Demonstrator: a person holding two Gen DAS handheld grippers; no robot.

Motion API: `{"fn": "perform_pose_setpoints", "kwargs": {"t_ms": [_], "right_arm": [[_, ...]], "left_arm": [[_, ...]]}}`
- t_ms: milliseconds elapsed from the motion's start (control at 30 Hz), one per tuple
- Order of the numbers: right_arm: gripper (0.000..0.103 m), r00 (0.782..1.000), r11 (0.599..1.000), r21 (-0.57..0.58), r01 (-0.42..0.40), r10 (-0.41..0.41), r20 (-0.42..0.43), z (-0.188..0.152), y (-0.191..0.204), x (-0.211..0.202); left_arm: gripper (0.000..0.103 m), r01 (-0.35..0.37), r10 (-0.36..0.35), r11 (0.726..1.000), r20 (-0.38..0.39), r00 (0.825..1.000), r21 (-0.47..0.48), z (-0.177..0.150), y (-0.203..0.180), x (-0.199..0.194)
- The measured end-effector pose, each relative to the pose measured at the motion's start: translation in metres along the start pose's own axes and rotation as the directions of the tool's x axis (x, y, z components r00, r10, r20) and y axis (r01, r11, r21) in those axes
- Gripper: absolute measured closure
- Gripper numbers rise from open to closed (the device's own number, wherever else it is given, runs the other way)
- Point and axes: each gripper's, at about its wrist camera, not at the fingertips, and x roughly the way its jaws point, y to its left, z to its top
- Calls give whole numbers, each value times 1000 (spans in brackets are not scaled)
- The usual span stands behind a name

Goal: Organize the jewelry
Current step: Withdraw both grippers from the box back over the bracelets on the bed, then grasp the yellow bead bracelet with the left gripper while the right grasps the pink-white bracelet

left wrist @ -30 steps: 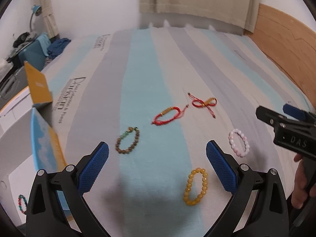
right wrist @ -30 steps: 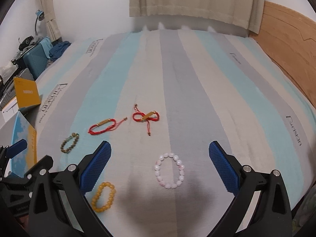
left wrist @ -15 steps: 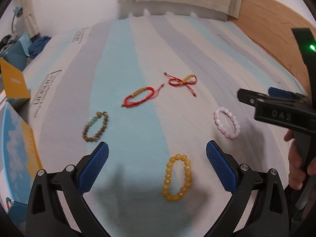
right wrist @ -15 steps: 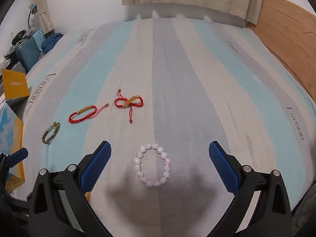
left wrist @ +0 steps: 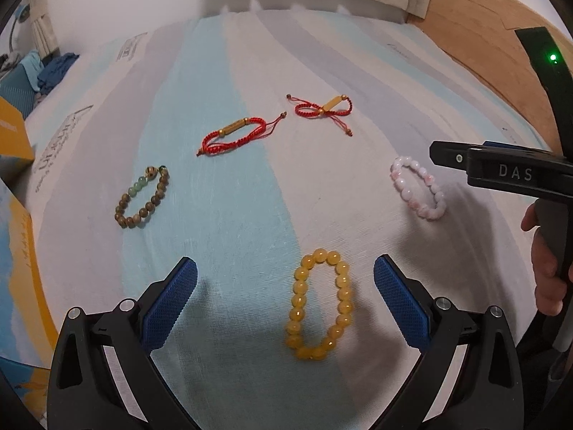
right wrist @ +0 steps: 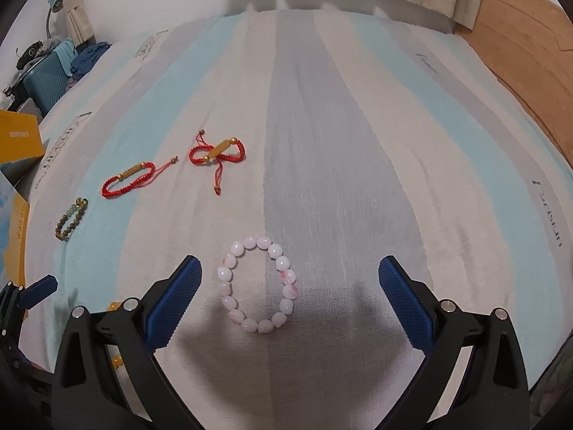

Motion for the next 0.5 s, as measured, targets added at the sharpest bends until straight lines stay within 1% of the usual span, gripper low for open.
{"fn": "perform_pose_setpoints", "kwargs": {"t_ms": [133, 200, 300, 500], "right_arm": [[8, 1000, 1000, 1, 6, -6, -17, -2, -1, 7], [10, 1000, 1000, 4, 8, -8, -26, -3, -2, 9], [11, 999, 1000, 7, 10, -10, -37, -3, -4, 13], [14, 996, 999, 13, 37, -36, -76, -4, -5, 22]], "left_arm": [[6, -11, 11, 1000, -14, 1000, -7, -3, 4, 8], [6, -16, 16, 1000, -19, 1000, -11, -4, 7, 11], [6, -19, 18, 1000, -25, 1000, -18, -6, 10, 15], [7, -28, 28, 999, -43, 999, -17, -10, 13, 24]]}}
